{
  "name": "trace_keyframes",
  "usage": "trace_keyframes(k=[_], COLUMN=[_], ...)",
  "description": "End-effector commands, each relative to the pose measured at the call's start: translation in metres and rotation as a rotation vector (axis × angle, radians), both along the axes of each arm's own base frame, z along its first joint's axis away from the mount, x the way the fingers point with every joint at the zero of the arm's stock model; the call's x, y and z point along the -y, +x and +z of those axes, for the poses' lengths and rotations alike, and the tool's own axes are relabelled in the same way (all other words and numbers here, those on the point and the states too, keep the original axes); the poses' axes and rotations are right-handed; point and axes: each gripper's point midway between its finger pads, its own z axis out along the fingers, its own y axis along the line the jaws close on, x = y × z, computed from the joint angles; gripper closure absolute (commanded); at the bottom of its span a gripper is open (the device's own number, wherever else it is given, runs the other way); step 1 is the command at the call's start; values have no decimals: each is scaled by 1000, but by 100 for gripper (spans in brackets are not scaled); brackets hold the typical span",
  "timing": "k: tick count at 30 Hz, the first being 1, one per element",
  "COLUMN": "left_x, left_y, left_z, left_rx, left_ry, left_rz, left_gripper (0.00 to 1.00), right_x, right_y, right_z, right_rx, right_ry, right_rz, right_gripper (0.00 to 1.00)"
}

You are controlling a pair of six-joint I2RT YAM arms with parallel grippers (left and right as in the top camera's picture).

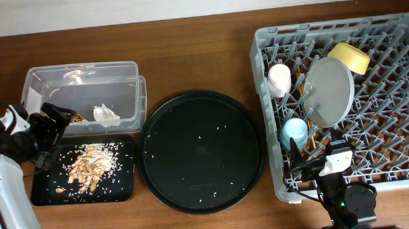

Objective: Sort waste into correct bins and load items into the dishwasher rack

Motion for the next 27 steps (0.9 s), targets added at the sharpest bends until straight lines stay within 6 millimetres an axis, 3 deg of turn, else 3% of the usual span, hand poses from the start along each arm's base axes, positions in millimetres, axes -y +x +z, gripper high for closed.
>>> trace_keyframes(k=[1,6,10,16,19,21,24,27], left_x=[0,-1,15,112,141,148,141,118], left_y=[-1,-1,0,-9,-27,-40,-59,-89], left_z=[4,3,11,61,86,104,123,105], left_rx=[11,3,12,176,267,335,401,333], left_ry=[7,19,89,215,229,243,296,401], left_rz=[3,5,-41,-315,-399,-412,-376,-291], left_gripper=[1,1,1,1,1,1,1,1], right_x=[2,2,2,2,2,2,2,2], right_y=[0,0,0,0,0,0,0,0], right_z=[-2,-2,-2,-2,-2,-2,-2,-2], right_rx=[-2,-2,-2,-2,-2,-2,-2,-2], right_ry=[1,1,1,1,1,1,1,1], right_rz=[-12,-12,-12,-12,-11,-12,-12,-11], right_gripper=[2,2,2,2,2,2,2,2])
